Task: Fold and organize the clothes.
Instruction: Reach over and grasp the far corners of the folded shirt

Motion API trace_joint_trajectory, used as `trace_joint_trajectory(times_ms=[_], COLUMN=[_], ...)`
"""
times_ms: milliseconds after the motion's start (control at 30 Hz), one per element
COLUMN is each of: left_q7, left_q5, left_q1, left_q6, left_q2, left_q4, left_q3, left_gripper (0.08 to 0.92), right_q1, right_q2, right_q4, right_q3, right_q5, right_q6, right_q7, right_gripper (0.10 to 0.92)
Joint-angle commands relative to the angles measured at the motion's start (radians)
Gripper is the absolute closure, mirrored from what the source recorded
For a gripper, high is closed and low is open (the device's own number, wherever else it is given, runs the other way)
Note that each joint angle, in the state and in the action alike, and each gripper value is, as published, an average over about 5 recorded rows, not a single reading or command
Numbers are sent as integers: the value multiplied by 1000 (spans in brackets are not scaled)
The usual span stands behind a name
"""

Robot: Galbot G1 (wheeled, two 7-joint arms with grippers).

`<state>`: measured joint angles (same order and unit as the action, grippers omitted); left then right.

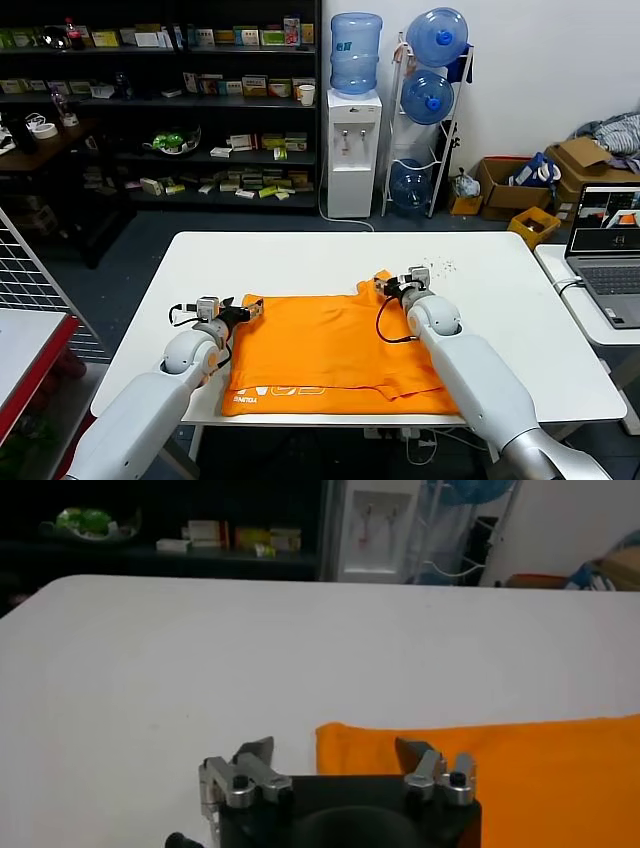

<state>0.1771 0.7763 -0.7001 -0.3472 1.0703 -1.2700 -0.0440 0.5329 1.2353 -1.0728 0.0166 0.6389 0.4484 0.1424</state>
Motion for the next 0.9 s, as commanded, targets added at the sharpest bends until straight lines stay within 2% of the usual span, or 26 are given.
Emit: trace_joint_trajectory(times_ms=[33, 167, 633, 733, 900], left_q7=[-1, -2, -4, -4, -14], left_q5=[-1, -4, -8, -12, -31], left_q1=[16, 20, 19, 17, 5], left_q6=[-9, -7, 15, 28, 72], left_q2=[3, 6, 13, 14, 13], left_q4=[21, 28, 33, 31, 12], left_q3=[-12, -15, -19, -17, 0], left_gripper=[178, 233, 631, 717, 858], right_q1=[-8, -6, 11, 16, 34], right_q2=[7, 9, 4, 3, -9], right_q4=[16, 14, -5, -10, -59], right_q3=[9, 11, 10, 5, -7], right_q5=[7, 8, 5, 1, -2], right_q6=[15, 13, -18, -43, -82], right_q7=[3, 3, -2, -8, -10], right_gripper=[366, 476, 863, 902, 902])
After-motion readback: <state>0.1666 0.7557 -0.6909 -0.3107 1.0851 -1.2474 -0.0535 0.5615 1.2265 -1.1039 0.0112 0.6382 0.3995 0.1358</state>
